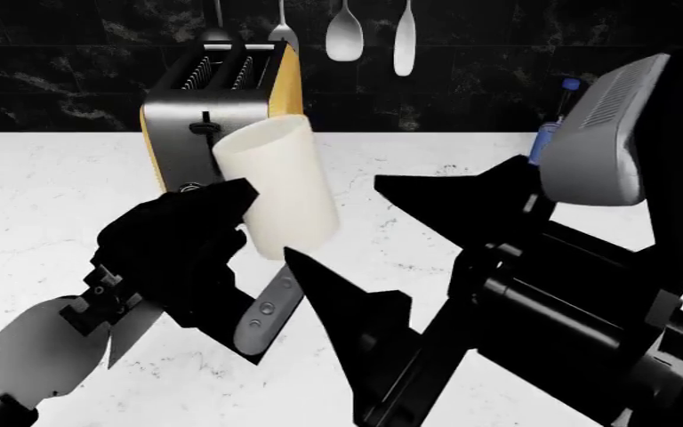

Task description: A wet mug is on the counter and needs to be dried. Pick it up and place it upside down in the open cabinet.

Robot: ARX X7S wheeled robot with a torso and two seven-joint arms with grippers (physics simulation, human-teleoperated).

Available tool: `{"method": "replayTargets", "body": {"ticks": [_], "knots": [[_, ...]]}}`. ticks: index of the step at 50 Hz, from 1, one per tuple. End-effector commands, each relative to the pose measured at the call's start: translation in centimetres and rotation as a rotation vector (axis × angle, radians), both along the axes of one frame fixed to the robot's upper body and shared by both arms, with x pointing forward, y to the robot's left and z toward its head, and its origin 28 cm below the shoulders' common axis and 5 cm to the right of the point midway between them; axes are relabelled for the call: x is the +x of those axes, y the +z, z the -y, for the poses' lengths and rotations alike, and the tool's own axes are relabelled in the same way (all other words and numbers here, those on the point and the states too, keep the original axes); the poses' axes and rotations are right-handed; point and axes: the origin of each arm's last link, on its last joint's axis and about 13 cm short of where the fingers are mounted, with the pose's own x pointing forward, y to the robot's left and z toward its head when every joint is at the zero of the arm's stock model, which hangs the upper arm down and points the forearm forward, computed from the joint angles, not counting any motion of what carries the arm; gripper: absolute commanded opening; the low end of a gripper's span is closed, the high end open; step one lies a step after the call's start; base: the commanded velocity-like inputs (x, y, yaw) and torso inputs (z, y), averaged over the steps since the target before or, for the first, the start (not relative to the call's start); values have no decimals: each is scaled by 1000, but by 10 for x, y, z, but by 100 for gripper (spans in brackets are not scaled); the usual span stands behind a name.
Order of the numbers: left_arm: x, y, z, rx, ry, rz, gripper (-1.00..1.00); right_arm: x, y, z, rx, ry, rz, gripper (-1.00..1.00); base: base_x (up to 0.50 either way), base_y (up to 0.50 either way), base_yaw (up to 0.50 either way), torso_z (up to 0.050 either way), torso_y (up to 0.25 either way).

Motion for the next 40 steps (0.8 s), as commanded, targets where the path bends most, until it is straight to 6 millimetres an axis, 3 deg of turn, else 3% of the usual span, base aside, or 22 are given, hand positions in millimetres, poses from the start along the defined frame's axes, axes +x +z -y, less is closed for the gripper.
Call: {"method": "replayTargets", "body": {"ticks": [1,30,31,40], "knots": [[-1,5,6,-11,-27,-2,-100,3,-5,-3,4,5,-18,100,0,0,0,0,0],[-7,-6,22,26,-77,-17,-100,15,-10,-9,23,32,-37,100,0,0,0,0,0],[-6,-7,22,27,-77,-18,-100,15,-10,-9,24,24,-34,-100,0,0,0,0,0],[-6,-8,22,29,-79,-30,-100,15,-10,-8,7,-17,-9,-100,0,0,0,0,0]]}}
